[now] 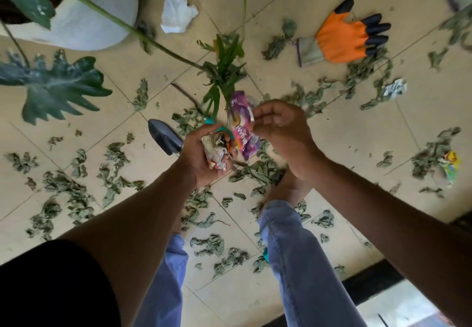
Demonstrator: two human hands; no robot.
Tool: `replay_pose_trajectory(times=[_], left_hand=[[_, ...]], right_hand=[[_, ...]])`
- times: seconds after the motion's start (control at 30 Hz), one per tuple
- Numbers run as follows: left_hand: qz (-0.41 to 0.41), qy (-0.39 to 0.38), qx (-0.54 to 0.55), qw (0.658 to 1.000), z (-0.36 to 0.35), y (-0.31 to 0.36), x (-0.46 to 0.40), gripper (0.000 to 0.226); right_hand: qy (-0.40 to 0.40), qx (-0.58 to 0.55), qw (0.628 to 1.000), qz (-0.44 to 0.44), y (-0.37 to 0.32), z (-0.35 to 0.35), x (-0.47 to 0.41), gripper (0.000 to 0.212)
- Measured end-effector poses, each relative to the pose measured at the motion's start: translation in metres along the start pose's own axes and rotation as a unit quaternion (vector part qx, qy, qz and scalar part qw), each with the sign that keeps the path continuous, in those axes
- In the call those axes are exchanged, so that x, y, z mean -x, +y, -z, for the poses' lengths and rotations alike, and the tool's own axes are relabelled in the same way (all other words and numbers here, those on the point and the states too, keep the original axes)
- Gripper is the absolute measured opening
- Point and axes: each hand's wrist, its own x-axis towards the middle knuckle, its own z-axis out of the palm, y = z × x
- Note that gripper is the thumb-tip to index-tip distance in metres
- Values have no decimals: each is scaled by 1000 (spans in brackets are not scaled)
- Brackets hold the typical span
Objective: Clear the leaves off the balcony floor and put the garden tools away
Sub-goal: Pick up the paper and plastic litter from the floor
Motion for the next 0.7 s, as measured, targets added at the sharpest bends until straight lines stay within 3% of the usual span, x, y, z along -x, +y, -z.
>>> replay_pose_trajectory(times=[0.07, 0.2, 0.33, 0.4, 0.57, 0.7], left_hand=[[-41, 12, 3, 999, 6, 0, 3, 35], [-91, -35, 12, 995, 15, -5, 15, 53], [-125, -45, 51, 990, 27, -13, 28, 43], [-131, -32, 74, 988, 38, -15, 33, 53], [-135, -41, 72, 987, 67, -21, 44, 69], [-133, -82, 62, 986, 82, -25, 50, 80]], right_hand=[[-36, -25, 999, -22, -7, -15, 24, 23], [-64, 7, 997, -37, 0, -60, 48, 21], [-11, 150, 988, -24, 35, -106, 49, 19], [32, 237, 971, 4, 45, -121, 52, 17], [116, 412, 902, 61, 58, -144, 59, 51], [176, 450, 874, 55, 69, -154, 60, 85]])
